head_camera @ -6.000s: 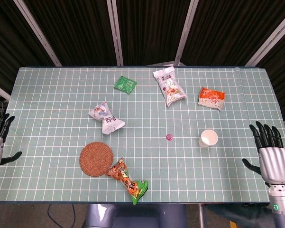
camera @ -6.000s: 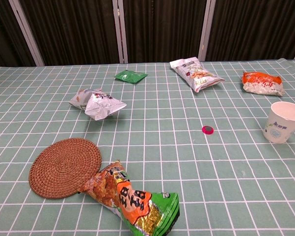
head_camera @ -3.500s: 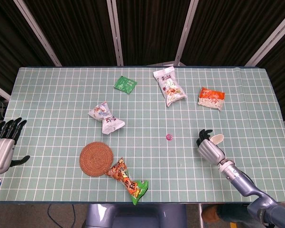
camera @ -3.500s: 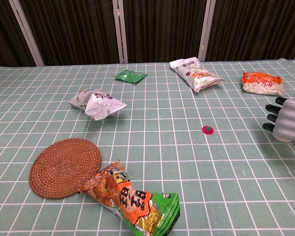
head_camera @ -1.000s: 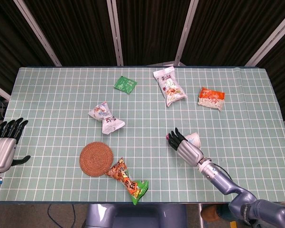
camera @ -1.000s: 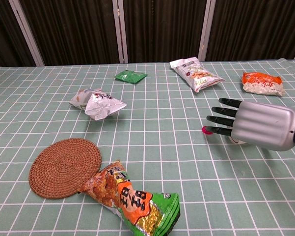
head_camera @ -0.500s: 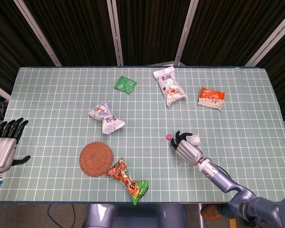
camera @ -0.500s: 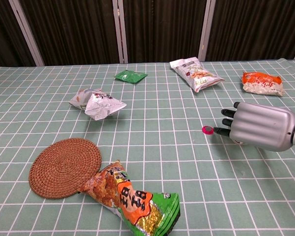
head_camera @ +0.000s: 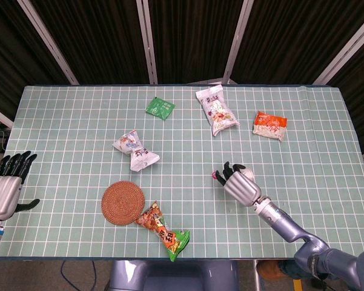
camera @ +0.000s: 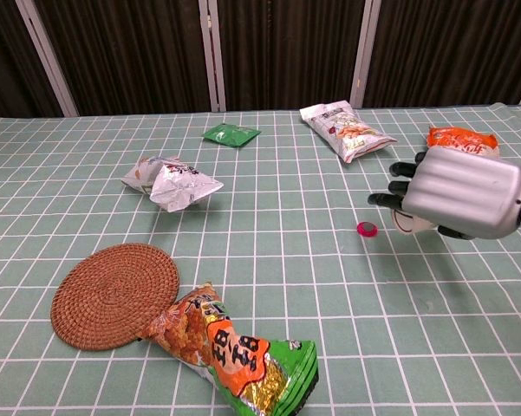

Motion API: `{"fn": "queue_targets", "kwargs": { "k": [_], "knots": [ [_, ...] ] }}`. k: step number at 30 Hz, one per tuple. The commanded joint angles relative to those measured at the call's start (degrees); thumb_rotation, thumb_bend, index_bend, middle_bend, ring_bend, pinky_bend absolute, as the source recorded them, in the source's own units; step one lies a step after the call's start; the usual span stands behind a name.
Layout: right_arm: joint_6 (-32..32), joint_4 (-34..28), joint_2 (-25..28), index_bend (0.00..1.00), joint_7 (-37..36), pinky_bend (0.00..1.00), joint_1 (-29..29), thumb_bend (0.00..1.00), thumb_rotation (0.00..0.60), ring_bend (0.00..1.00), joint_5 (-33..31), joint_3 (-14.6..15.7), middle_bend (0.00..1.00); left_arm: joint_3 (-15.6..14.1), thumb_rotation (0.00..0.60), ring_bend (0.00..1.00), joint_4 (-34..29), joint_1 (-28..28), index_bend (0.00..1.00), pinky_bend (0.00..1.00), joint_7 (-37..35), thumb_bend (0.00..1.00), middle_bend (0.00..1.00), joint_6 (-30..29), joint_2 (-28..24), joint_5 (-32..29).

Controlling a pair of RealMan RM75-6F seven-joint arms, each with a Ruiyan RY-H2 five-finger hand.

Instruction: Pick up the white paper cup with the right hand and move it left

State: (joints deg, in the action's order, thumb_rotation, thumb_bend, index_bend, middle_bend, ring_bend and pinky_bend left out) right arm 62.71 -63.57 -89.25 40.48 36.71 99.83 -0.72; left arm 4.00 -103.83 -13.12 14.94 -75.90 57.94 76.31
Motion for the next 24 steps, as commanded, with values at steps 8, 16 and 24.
{"fn": "queue_targets", "kwargs": {
  "k": [8,16,24],
  "knots": [
    [-2.7,-11.7,1.2,0.18,-23.7,0.49,0.4,0.21,0.6,0.22,-16.3,-10.4,0.4,-0.2,0.6,0.0,-0.5,0.0,0.0,0.0,-0.9,0.0,0.0,0.2,-0.5,0.3],
    [-5.6,-10.0,-3.1,0.18,-31.4,0.49,2.2,0.21,0.6,0.22,-23.9,-14.9,0.4,-0.2,0.6,0.0,-0.4,-0.1,0.0,0.0,-1.7,0.0,0.0,0.7,-0.8,0.1],
    [-6.8,-8.9,-7.2,0.18,-32.8,0.48,3.2,0.21,0.6,0.21,-28.6,-16.0,0.4,-0.1,0.6,0.0,-0.3,-0.3,0.0,0.0,-1.8,0.0,0.0,1.3,-0.9,-0.3]
  ]
}}
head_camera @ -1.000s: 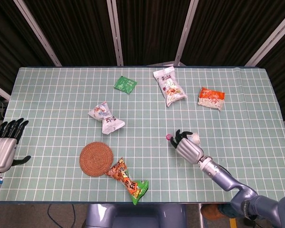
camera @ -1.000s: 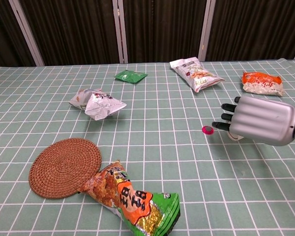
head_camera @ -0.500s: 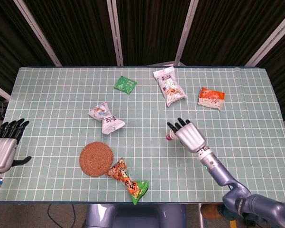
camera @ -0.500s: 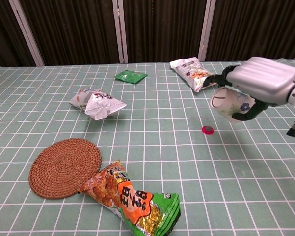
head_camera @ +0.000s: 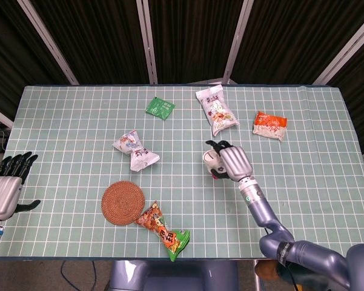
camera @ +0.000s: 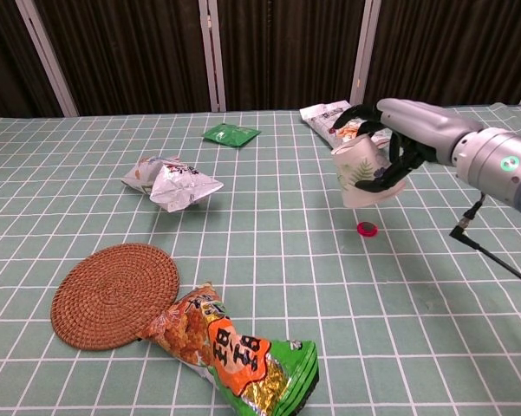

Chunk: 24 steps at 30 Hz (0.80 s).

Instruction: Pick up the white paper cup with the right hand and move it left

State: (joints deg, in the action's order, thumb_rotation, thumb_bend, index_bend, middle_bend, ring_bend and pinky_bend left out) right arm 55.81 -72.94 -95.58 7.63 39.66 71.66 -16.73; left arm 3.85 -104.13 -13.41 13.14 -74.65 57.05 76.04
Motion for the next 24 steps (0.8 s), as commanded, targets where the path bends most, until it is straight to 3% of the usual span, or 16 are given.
{"fn": "queue_targets", "kwargs": {
  "k": [1,24],
  "knots": [
    [0.3,0.8,-1.3,0.18,0.3,0.47,0.3,0.2,0.6,0.21,-0.3,0.3,0.4,0.0,0.6,0.0,0.0,0.0,0.0,0.0,0.0,0.0,0.0,0.0,0.0,-0.1],
    [1.3,7.1,-5.3,0.18,-1.9,0.45,0.4,0.18,0.6,0.17,0.5,3.1,0.37,-0.1,0.6,0.0,-0.1,0.1,0.0,0.0,-1.0,0.0,0.0,-0.2,-0.5,0.4]
  ]
}}
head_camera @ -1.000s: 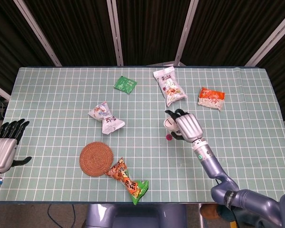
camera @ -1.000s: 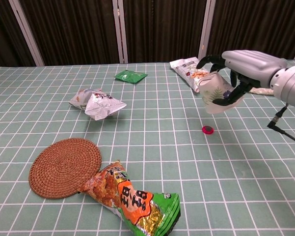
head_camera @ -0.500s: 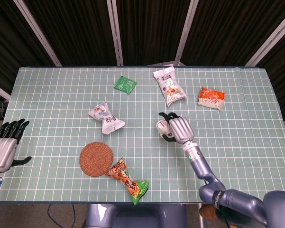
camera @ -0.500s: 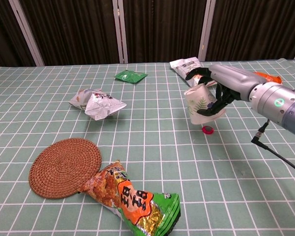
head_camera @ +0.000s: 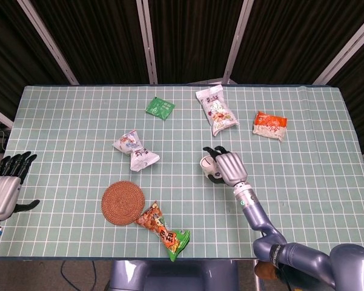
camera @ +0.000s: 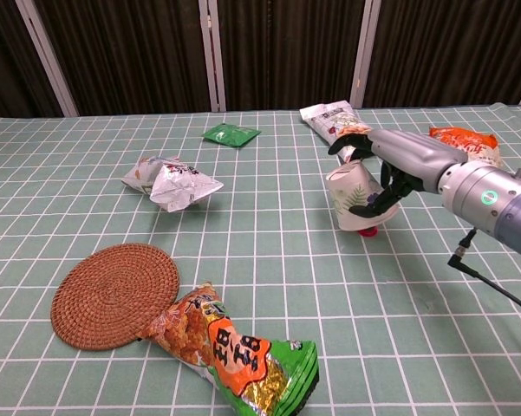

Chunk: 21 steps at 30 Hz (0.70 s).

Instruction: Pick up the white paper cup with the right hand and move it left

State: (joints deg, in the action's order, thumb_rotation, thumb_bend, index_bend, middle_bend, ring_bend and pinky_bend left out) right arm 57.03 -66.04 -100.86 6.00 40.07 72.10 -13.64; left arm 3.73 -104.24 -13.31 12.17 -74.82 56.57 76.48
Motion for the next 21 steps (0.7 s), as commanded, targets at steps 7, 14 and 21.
{"fn": "queue_targets", "kwargs": {
  "k": [7,14,21],
  "knots": [
    [-0.2,0.6,0.1,0.18,-2.1,0.44,-0.3,0.07,0.6,0.14,0.3,0.5,0.34,-0.1,0.6,0.0,0.0,-0.1,0.0,0.0,0.3,0.0,0.0,0.1,0.1,-0.1],
    [-0.5,-0.2,1.1,0.15,-4.0,0.43,-0.7,0.0,0.6,0.11,1.3,1.5,0.29,-0.1,0.6,0.0,-0.1,-0.1,0.0,0.0,0.5,0.0,0.0,0.2,0.1,-0.1],
    [1.0,-1.8,2.4,0.04,-4.7,0.4,-1.3,0.0,0.6,0.04,2.7,1.8,0.15,-0.2,0.6,0.0,-0.3,0.0,0.0,0.0,0.2,0.0,0.0,0.0,-0.1,0.2]
  ]
}}
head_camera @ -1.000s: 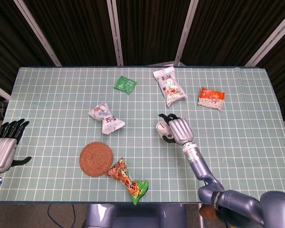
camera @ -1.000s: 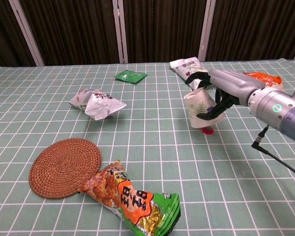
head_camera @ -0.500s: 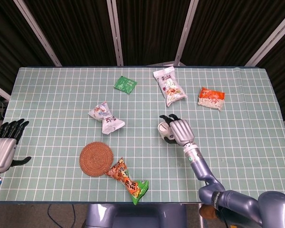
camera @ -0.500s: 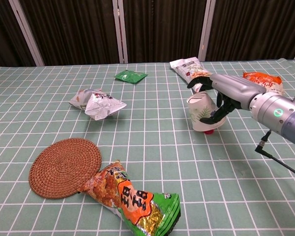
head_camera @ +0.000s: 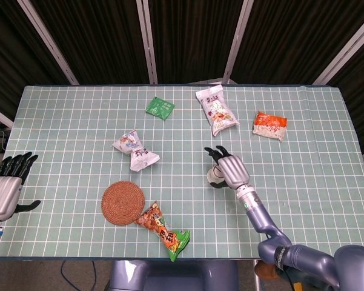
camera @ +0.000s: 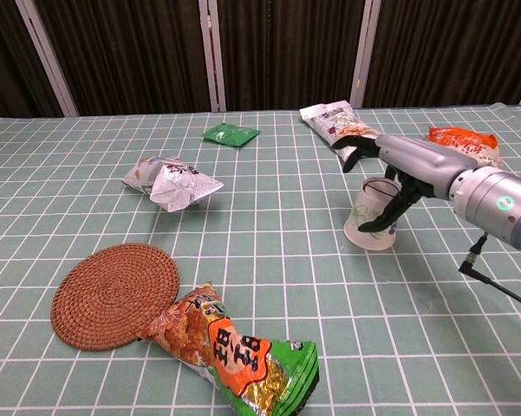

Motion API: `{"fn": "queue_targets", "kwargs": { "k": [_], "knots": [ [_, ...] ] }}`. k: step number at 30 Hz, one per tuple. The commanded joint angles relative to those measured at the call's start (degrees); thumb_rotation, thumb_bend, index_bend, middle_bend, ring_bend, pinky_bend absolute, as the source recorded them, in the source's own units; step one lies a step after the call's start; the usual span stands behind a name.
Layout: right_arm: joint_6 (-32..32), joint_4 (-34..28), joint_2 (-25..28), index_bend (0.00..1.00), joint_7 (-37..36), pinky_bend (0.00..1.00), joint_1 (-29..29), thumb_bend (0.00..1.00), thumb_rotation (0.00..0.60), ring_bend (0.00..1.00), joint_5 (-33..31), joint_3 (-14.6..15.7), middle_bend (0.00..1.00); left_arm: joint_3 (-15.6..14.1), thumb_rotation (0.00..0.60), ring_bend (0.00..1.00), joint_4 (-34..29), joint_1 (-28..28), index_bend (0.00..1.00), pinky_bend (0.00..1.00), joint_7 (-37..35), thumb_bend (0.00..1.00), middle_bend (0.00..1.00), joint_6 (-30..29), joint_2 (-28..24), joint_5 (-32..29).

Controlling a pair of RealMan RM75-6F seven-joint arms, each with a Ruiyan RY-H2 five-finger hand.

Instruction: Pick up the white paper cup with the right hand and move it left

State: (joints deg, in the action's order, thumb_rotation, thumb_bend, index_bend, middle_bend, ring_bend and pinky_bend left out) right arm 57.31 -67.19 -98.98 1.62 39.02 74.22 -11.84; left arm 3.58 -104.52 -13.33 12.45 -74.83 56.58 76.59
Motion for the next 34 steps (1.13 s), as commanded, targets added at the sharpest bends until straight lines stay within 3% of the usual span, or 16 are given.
{"fn": "queue_targets", "kwargs": {
  "k": [1,6,11,14,18,27,34],
  "knots": [
    [1.2,-1.2,0.9,0.03,-0.6,0.4,-0.4,0.0,0.6,0.04,0.8,0.0,0.15,0.0,0.6,0.0,-0.1,0.0,0.0,0.0,-0.2,0.0,0.0,0.0,-0.1,0.1],
    [4.6,-6.2,4.8,0.03,-2.3,0.37,-1.8,0.0,0.6,0.02,3.0,-0.2,0.14,-0.1,0.6,0.0,-0.3,0.1,0.0,0.0,-0.6,0.0,0.0,-0.2,-0.4,0.5],
    [11.1,-12.8,13.3,0.03,-2.9,0.32,-5.2,0.0,0.6,0.0,8.9,1.6,0.14,-0.3,0.6,0.0,-0.7,0.6,0.0,0.0,-0.5,0.0,0.0,-1.6,-0.6,1.9],
    [16.7,-14.1,19.3,0.03,-2.5,0.23,-8.3,0.0,0.6,0.0,14.0,4.0,0.11,-0.3,0.6,0.0,-0.5,1.2,0.0,0.0,0.1,0.0,0.0,-3.5,-0.2,3.3],
    [22.6,-14.3,24.5,0.0,-1.7,0.01,-12.5,0.0,0.6,0.0,16.9,6.3,0.01,-0.5,0.6,0.0,0.2,1.9,0.0,0.0,0.7,0.0,0.0,-5.7,0.7,5.2],
    [28.6,-20.8,34.7,0.0,1.5,0.0,-23.0,0.0,0.6,0.0,14.0,10.9,0.0,-1.1,0.6,0.0,2.7,3.7,0.0,0.0,1.0,0.0,0.0,-9.6,2.9,8.5],
    [31.4,-20.2,35.3,0.0,2.0,0.0,-26.2,0.0,0.6,0.0,13.6,11.2,0.0,-1.6,0.6,0.0,3.2,4.4,0.0,0.0,0.6,0.0,0.0,-10.3,3.2,9.5]
  ]
}}
